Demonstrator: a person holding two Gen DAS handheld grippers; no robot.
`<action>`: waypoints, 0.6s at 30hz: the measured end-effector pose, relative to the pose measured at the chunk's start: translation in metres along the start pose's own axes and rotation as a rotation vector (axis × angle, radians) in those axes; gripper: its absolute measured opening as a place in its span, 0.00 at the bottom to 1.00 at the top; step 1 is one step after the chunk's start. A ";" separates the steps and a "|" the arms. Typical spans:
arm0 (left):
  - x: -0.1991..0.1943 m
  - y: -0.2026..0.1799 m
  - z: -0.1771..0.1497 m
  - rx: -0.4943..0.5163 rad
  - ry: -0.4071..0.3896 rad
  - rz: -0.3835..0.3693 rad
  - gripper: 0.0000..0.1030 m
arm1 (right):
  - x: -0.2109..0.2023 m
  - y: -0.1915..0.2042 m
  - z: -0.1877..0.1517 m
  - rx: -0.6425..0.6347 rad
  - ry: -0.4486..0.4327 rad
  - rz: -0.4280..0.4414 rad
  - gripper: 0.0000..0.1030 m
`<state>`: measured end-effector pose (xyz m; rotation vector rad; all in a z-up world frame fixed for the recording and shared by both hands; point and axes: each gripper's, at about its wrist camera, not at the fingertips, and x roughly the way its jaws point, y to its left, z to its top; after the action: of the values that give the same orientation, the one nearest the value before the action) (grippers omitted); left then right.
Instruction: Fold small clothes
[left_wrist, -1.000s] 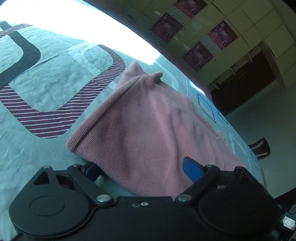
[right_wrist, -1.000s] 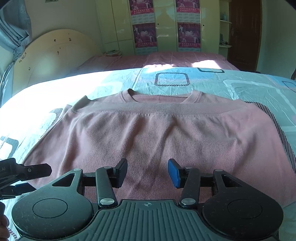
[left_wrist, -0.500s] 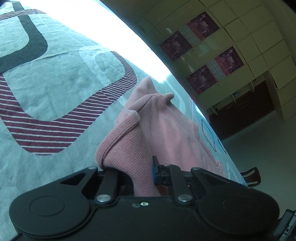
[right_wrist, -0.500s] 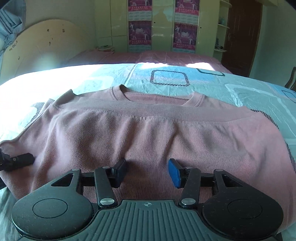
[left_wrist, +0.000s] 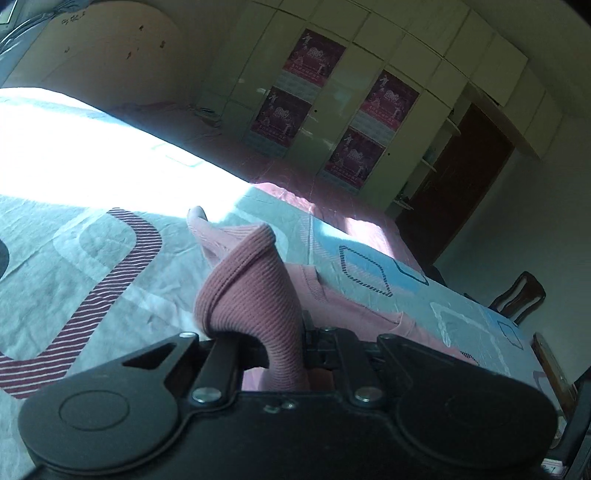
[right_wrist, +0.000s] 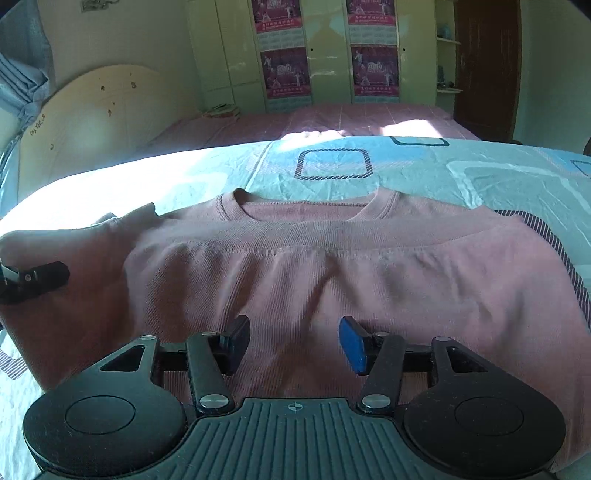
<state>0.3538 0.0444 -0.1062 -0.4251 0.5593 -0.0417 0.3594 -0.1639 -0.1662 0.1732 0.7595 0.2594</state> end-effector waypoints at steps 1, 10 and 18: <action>0.001 -0.018 0.001 0.043 -0.002 -0.019 0.10 | -0.006 -0.008 0.002 0.012 -0.008 0.002 0.52; 0.044 -0.171 -0.053 0.383 0.114 -0.256 0.10 | -0.065 -0.127 0.008 0.110 -0.098 -0.119 0.52; 0.063 -0.206 -0.146 0.603 0.264 -0.255 0.27 | -0.086 -0.185 0.006 0.194 -0.098 -0.075 0.52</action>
<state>0.3470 -0.2088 -0.1666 0.1035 0.7153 -0.5039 0.3350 -0.3657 -0.1508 0.3384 0.6918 0.1048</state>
